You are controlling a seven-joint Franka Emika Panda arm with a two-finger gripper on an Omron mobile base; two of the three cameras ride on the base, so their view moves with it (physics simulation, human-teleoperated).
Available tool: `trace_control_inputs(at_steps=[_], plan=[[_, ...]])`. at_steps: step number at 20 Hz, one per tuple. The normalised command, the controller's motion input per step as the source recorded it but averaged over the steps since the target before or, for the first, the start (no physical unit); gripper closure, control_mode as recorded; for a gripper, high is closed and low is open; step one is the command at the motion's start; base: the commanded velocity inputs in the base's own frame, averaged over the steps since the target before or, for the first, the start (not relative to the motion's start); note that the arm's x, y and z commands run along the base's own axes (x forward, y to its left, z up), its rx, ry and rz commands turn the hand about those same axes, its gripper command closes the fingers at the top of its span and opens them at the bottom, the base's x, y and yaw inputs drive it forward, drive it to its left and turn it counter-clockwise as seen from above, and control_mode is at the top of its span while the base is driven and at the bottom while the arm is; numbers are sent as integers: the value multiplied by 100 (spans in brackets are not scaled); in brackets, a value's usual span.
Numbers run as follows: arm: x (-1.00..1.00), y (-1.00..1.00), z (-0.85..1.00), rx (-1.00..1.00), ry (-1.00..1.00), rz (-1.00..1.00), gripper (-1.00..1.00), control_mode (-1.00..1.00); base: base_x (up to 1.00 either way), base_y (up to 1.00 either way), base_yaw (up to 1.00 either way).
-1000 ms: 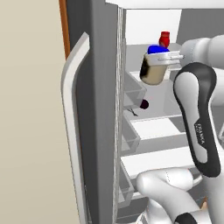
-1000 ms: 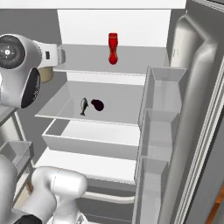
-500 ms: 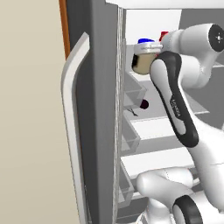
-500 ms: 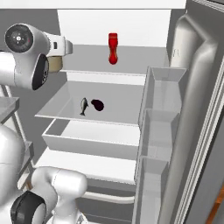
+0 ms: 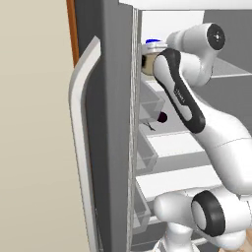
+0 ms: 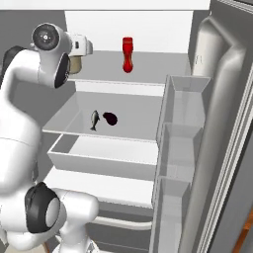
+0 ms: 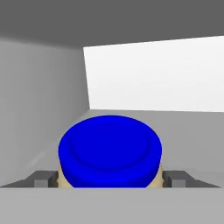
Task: Place the ketchup and mayonnaise from the counter to the top shelf of the fridge. If the existing items in the fridge are on the top shelf, move them to other shelves.
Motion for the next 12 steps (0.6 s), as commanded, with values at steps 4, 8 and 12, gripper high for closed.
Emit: trace_control_inputs(at_steps=[4, 8, 12], plan=[[89, 0, -8, -3, 4, 0, 100, -100, 0, 0, 0], [74, 0, -28, -3, 7, 0, 100, -100, 0, 0, 0], [40, 0, -42, -1, 6, 0, 100, -100, 0, 0, 0]])
